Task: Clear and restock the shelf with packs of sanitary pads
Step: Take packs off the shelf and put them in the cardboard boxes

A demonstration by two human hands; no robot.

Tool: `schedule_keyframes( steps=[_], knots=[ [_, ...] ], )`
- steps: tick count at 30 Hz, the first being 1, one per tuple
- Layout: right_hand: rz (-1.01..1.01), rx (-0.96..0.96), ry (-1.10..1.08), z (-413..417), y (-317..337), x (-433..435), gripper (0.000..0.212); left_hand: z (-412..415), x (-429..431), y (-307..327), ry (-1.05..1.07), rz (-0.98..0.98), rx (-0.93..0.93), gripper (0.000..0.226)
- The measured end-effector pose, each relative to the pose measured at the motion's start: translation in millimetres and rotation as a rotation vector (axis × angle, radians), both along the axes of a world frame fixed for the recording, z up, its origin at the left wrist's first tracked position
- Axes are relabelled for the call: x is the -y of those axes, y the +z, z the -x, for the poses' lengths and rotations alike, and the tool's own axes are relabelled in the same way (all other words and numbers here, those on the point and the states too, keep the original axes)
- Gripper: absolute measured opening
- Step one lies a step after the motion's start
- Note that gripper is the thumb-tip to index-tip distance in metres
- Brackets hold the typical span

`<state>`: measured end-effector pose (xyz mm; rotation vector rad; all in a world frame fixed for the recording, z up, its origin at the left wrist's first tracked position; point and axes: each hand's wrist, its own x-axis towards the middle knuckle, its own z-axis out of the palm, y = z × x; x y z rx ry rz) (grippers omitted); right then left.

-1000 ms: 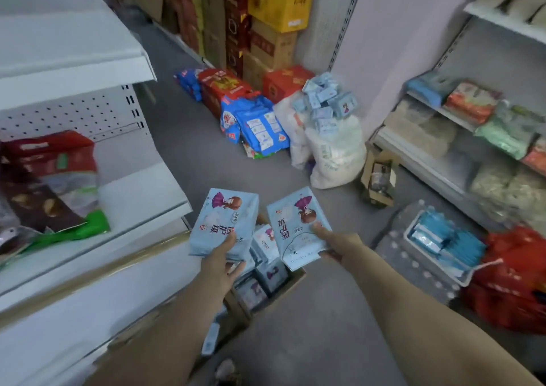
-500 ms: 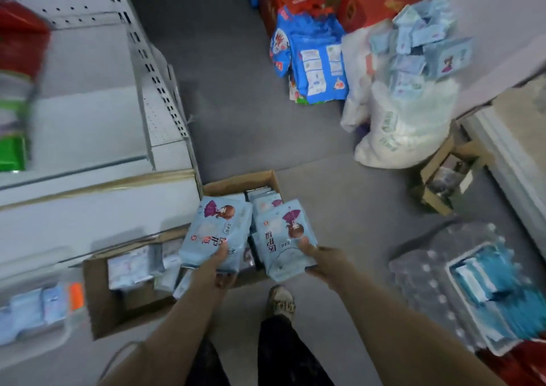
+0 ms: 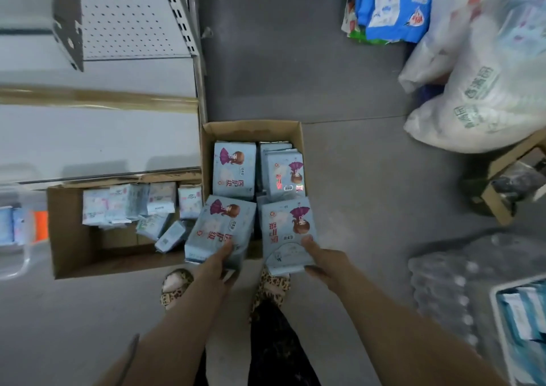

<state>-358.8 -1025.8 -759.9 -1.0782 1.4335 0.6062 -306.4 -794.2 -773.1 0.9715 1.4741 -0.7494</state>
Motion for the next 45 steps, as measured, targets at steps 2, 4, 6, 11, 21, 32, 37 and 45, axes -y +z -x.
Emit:
schedule_keyframes(
  steps=[2, 4, 6, 11, 21, 32, 37, 45],
  knots=[
    [0.002, -0.042, -0.003, 2.0, -16.5, -3.3, 0.044, 0.5, 1.4, -17.9, -0.011, 0.005, 0.003, 0.062],
    [0.02, -0.083, -0.008, 1.8, -30.8, -6.2, 0.043, 1.8, 5.0, -34.8, -0.012, 0.02, 0.012, 0.063],
    [0.048, -0.108, -0.017, 1.8, -45.3, -7.2, 0.041, 3.4, 8.8, -49.5, 0.005, 0.027, 0.007, 0.066],
    [0.067, -0.117, -0.005, 0.0, -72.5, -6.5, 0.037, 13.8, 11.9, -99.8, 0.055, 0.058, -0.008, 0.084],
    [0.12, -0.119, 0.001, -0.5, -92.6, -7.5, 0.04, 10.2, 20.4, -108.1, -0.002, 0.039, -0.036, 0.038],
    [0.321, -0.13, 0.278, -9.3, -75.3, -20.2, 0.036, -12.1, 6.0, -103.0, -0.271, 0.027, -0.004, 0.036],
    [0.408, -0.098, 0.265, -11.3, -54.8, -41.7, 0.044, -25.0, -29.4, -68.9, -0.402, 0.043, 0.067, 0.051],
    [0.548, 0.135, 0.574, -48.3, 68.3, -108.5, 0.059, -84.3, -75.2, 74.3, -0.755, -0.133, 0.381, 0.059]
  ],
)
